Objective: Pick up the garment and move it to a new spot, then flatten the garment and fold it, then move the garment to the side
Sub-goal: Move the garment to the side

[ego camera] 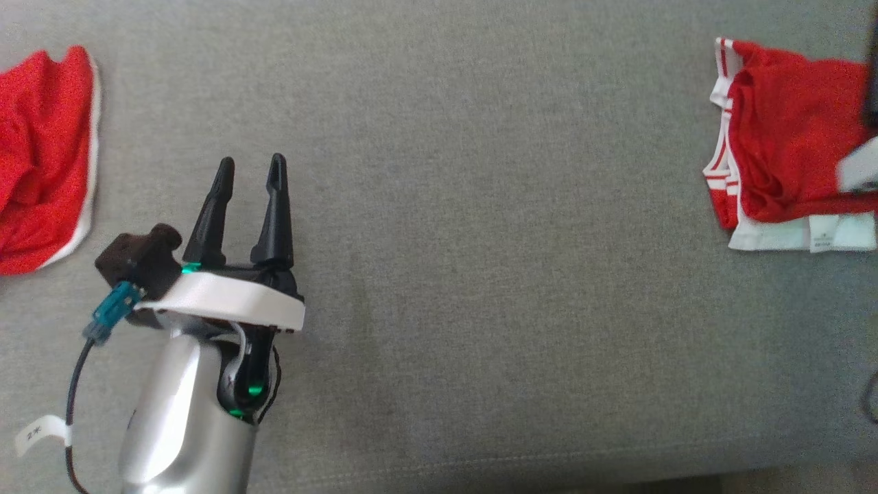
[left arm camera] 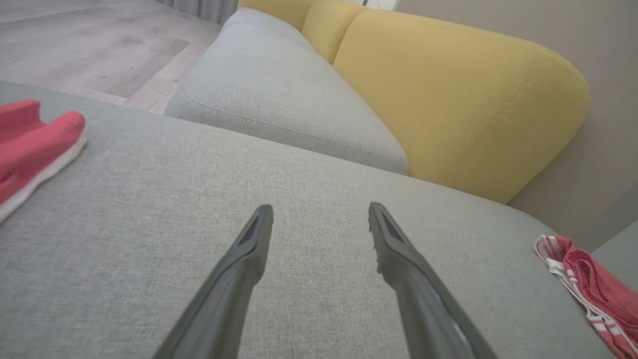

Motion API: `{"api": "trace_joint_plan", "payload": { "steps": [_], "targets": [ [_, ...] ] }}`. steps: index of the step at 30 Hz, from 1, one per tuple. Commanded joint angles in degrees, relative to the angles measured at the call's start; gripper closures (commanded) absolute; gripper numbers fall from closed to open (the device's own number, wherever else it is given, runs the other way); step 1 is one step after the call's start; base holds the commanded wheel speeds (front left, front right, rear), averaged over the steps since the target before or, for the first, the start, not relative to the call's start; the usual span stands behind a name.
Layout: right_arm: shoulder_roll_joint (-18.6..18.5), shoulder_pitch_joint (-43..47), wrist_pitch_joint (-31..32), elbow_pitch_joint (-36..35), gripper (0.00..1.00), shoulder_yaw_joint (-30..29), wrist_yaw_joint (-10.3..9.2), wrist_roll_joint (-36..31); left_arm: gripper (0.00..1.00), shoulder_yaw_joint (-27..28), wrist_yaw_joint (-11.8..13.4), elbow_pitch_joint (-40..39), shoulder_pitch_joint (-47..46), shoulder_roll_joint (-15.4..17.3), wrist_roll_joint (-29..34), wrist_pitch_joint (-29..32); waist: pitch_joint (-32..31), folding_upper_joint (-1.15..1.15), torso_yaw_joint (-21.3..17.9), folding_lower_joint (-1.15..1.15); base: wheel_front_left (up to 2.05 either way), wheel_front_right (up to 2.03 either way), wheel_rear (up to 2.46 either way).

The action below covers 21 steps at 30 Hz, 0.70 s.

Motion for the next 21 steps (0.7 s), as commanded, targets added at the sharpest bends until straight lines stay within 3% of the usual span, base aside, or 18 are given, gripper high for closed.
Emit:
{"api": "trace_joint_plan", "payload": {
  "steps": [1, 9, 16, 21],
  "targets": [
    [0.6, 0.0, -0.8, -2.9, 0.0, 2.0, 0.11, 0.8, 0.0, 1.4, 0.4, -1.5, 0.0, 0.7, -0.5, -0.7, -2.1, 0.0, 0.9, 0.0, 0.0, 0.0, 0.0],
    [7.6, 5.4, -5.5, -5.4, 0.0, 11.0, 0.11, 4.5, 0.0, 1.9, 1.4, -2.3, 3.0, 0.7, -1.1, -0.7, -8.3, 0.0, 3.4, 0.0, 0.0, 0.0, 0.0],
    [13.7, 13.1, -8.5, -5.0, 0.0, 12.0, 0.11, 4.6, 0.0, 2.1, 1.8, -3.0, 6.7, 0.7, -1.4, -0.7, -12.2, 0.0, 4.7, 0.0, 0.0, 0.0, 0.0],
    [16.0, 16.9, -9.8, -3.3, 0.0, 11.6, 0.11, 3.5, 0.0, 0.7, 1.0, -3.0, 8.9, 0.7, 0.8, -0.7, -13.6, 0.0, 4.8, 0.0, 0.0, 0.0, 0.0]
  ]
}}
